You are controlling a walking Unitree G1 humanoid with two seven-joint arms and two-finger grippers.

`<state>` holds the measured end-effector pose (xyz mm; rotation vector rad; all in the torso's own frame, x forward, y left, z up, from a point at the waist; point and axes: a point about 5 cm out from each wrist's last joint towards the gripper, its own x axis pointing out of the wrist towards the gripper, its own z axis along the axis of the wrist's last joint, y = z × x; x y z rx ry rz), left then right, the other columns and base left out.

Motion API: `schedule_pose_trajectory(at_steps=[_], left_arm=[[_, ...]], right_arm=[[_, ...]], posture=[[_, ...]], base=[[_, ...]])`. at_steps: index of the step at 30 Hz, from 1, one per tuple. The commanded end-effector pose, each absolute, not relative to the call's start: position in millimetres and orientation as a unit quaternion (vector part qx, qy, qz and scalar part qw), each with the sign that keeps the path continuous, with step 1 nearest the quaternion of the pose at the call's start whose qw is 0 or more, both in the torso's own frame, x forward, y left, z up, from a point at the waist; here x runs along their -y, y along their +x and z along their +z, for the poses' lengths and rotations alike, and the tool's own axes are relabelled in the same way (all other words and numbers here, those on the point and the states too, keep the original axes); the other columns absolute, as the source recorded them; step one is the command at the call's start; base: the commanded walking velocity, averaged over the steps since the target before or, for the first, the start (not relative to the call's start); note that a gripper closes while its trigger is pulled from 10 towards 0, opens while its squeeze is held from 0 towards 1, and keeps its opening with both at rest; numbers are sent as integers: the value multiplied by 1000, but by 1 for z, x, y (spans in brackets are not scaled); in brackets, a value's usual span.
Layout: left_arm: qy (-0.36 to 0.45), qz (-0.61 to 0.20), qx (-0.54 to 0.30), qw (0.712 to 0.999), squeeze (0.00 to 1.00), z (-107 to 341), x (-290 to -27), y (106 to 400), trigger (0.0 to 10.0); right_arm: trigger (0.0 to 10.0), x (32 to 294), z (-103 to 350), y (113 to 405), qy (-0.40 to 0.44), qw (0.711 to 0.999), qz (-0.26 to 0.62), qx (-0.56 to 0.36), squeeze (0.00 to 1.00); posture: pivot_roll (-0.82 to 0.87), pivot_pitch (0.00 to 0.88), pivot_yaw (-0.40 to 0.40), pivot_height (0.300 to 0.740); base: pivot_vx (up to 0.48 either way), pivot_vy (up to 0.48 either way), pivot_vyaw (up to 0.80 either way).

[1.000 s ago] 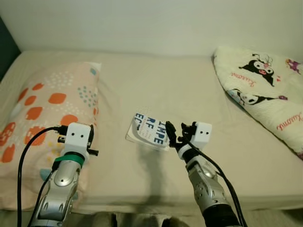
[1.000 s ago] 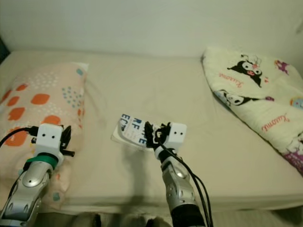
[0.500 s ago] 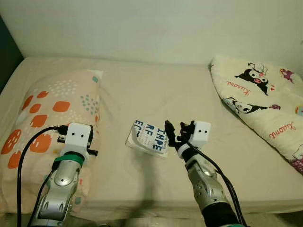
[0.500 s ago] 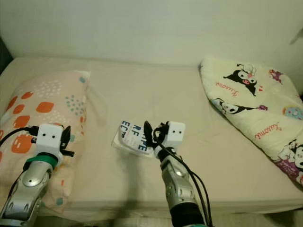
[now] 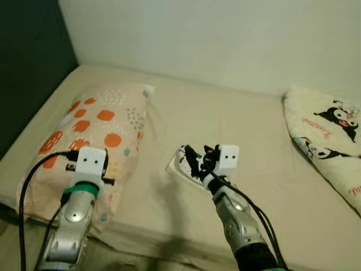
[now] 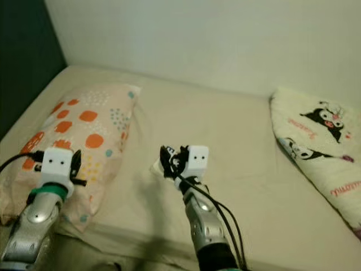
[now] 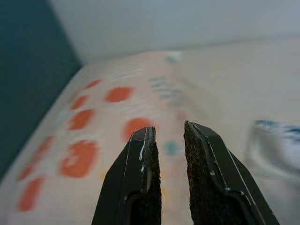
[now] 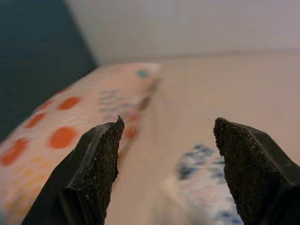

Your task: Clean up the room

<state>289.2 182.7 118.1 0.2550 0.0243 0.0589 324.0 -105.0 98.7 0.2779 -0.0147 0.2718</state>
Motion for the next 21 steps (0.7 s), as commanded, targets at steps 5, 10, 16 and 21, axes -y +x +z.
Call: schedule_pose_trajectory(at_steps=[5, 10, 16, 21], left_arm=[[123, 43, -22, 991, 0, 115, -187, 289, 10000], [110, 48, -25, 992, 0, 114, -189, 287, 10000], [111, 50, -25, 992, 0, 113, -189, 287, 10000], [115, 52, -25, 992, 0, 114, -190, 288, 10000]], right_arm=[[10000, 106, 93, 322, 141, 981, 133, -4, 0], [10000, 106, 92, 320, 142, 981, 134, -5, 0], [10000, 107, 90, 318, 141, 981, 132, -8, 0], [10000, 107, 90, 318, 142, 981, 131, -9, 0]], posture=[[176, 16, -26, 734], [172, 24, -24, 734], [167, 32, -21, 734], [165, 35, -18, 734]], base=[[0, 0, 0], [0, 192, 0], [0, 400, 0], [0, 0, 0]])
